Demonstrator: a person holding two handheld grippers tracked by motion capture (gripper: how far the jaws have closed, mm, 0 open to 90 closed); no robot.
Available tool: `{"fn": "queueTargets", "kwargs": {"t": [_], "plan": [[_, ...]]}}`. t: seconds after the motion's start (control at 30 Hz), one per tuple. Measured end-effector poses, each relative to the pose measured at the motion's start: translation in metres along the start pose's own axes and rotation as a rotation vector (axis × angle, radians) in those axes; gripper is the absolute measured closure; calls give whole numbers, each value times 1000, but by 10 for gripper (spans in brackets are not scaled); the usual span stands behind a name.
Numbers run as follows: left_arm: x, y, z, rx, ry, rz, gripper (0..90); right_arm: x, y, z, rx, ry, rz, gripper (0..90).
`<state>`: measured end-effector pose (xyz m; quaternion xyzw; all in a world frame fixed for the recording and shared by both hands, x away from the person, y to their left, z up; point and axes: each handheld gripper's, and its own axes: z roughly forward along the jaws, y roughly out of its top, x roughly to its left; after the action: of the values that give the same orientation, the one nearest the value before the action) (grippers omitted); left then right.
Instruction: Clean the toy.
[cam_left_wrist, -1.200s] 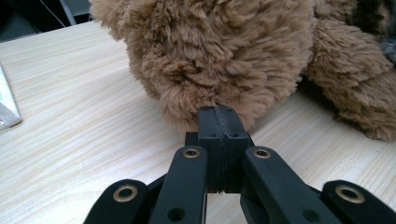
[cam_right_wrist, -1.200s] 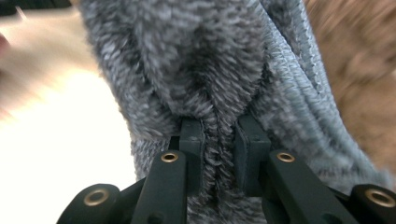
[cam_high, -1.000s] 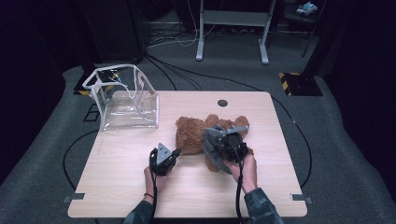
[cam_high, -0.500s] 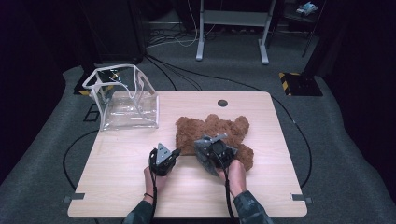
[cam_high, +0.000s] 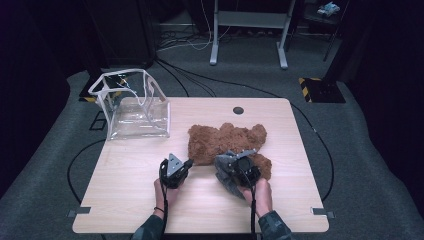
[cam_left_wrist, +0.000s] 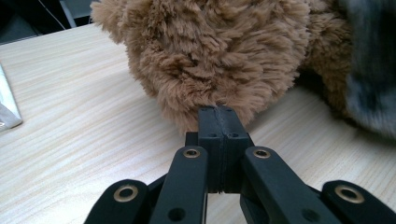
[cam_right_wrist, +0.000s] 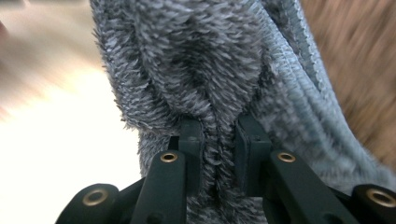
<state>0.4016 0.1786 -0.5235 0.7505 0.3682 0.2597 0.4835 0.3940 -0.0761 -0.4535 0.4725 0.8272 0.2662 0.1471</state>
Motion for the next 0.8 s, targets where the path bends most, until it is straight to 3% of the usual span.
{"fn": "queueTargets", "kwargs": {"t": [0.1,0.2,0.33,0.4,0.5,0.63,0.8], "plan": [[-1,0,0,2,5,17,897,4,20,-11,-70,5,-2,753],[-1,0,0,10,-1,19,898,10,43,-16,-131,12,-47,753],[-1,0,0,4,-1,10,898,21,68,-10,-162,29,-70,753],[0,0,0,-3,2,19,898,28,71,2,-128,38,-89,753],[0,0,0,-2,2,19,898,35,64,18,-92,64,-81,752],[0,0,0,-2,-1,17,898,35,51,35,-51,86,-46,753],[-1,0,0,-2,0,12,898,35,37,51,8,93,-40,752]]}}
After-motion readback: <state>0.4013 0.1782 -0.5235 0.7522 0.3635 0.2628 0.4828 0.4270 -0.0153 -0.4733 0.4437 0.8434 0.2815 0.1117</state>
